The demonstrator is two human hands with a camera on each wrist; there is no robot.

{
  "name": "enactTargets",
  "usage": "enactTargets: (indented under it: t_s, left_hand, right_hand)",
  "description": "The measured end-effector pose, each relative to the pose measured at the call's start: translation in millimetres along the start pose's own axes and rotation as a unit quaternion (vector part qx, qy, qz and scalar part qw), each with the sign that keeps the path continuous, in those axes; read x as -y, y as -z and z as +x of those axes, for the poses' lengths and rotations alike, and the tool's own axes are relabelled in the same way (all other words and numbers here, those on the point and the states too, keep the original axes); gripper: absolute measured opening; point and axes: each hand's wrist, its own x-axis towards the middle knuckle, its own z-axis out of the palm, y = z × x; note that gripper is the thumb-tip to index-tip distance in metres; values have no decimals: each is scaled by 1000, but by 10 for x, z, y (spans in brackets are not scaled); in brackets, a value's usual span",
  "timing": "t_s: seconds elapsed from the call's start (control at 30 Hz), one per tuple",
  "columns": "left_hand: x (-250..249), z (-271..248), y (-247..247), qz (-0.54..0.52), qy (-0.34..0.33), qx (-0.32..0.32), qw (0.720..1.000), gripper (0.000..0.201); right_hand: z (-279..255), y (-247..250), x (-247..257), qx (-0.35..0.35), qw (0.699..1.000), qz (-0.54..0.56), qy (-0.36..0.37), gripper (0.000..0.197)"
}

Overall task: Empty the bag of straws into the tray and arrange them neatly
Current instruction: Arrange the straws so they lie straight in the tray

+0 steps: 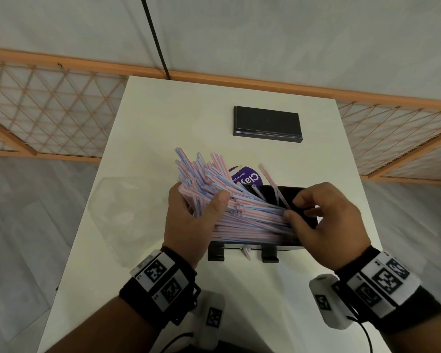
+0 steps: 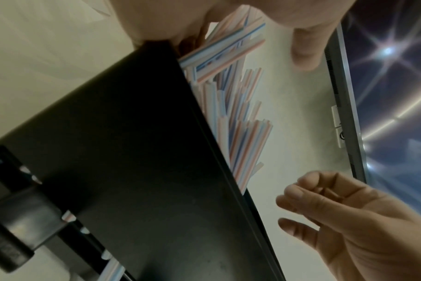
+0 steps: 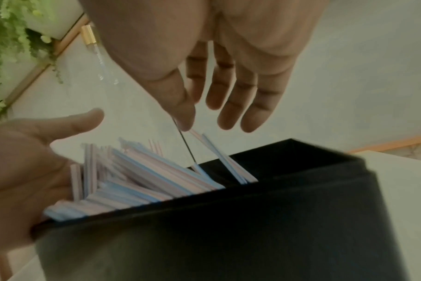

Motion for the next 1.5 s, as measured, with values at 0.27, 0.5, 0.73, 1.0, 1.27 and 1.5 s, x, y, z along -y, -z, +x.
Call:
enactTargets:
  t_s: [0.27, 0.5, 0.73, 1.0, 1.27, 1.5]
  left_hand:
    - [63, 45, -7, -30, 50, -15, 998, 66]
    - [43, 53, -10, -27, 43, -15, 999, 56]
    - [51, 56, -4, -42, 37, 3, 998, 42]
    - [27, 189, 115, -83, 53, 56, 994, 41]
    - [-92, 362, 94, -119, 15, 104, 987, 46]
    - [-65, 348, 60, -155, 14, 110, 982, 45]
  right_hand:
    - [256, -85, 18, 342, 917, -204, -12, 67]
    - [285, -105, 283, 267, 952, -121, 86, 71]
    - [118, -267, 356, 238, 965, 30, 110, 60]
    - [31, -219, -27, 329, 942, -67, 24, 65]
    - [178, -476, 53, 361, 921, -145, 6, 96]
    - [230, -544, 197, 417, 907, -31, -59, 70]
